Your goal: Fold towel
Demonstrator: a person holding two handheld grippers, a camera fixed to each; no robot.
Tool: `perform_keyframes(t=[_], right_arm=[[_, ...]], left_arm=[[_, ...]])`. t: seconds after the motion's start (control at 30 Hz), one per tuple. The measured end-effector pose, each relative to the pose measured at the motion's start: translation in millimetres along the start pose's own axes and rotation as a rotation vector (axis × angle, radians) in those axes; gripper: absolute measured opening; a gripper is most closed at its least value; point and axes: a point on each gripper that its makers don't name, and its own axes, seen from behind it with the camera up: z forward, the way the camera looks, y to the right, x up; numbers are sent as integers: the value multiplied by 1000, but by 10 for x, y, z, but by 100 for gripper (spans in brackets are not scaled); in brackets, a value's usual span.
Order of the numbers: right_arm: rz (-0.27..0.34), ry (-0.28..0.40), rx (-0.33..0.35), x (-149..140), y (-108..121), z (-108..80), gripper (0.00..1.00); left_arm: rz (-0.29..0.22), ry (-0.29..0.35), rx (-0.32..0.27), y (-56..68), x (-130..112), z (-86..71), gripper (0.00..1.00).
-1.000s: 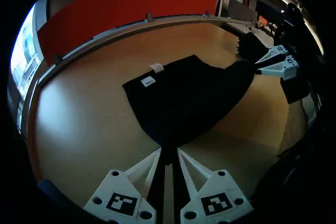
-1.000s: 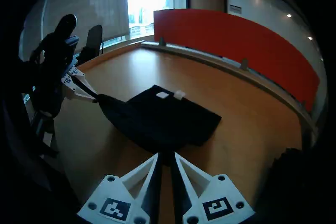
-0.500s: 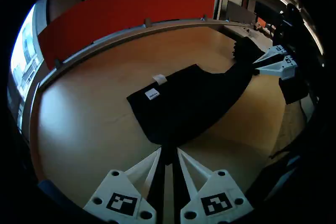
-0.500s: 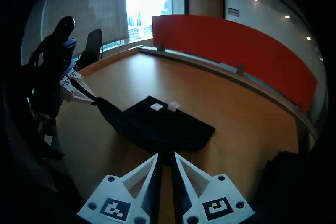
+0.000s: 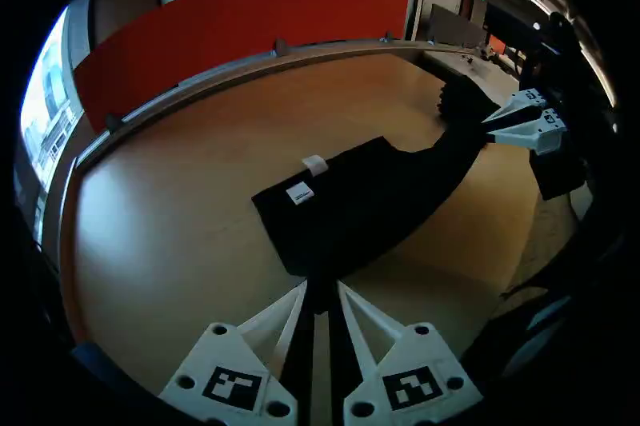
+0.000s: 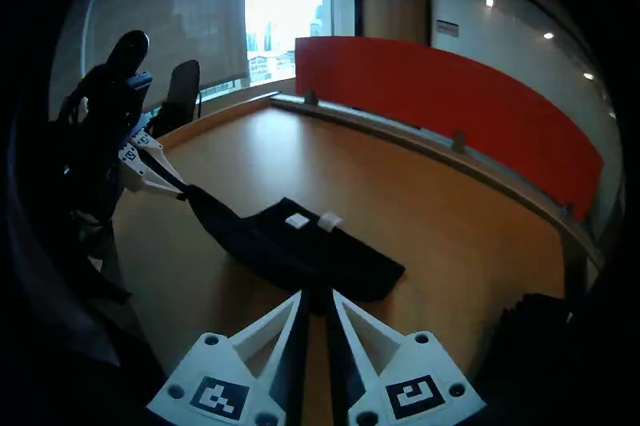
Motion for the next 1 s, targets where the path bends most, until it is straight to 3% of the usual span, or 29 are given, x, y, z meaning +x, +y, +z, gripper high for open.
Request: perform_keyframes(t=[0.47, 1.0], right_arm=[[4, -5, 8, 6, -43, -62, 13], [17, -51, 16, -166, 28, 94, 13]], left_arm=[[-19, -15, -14, 58, -38, -59, 10], [-33, -43, -12, 34, -73, 192, 10]])
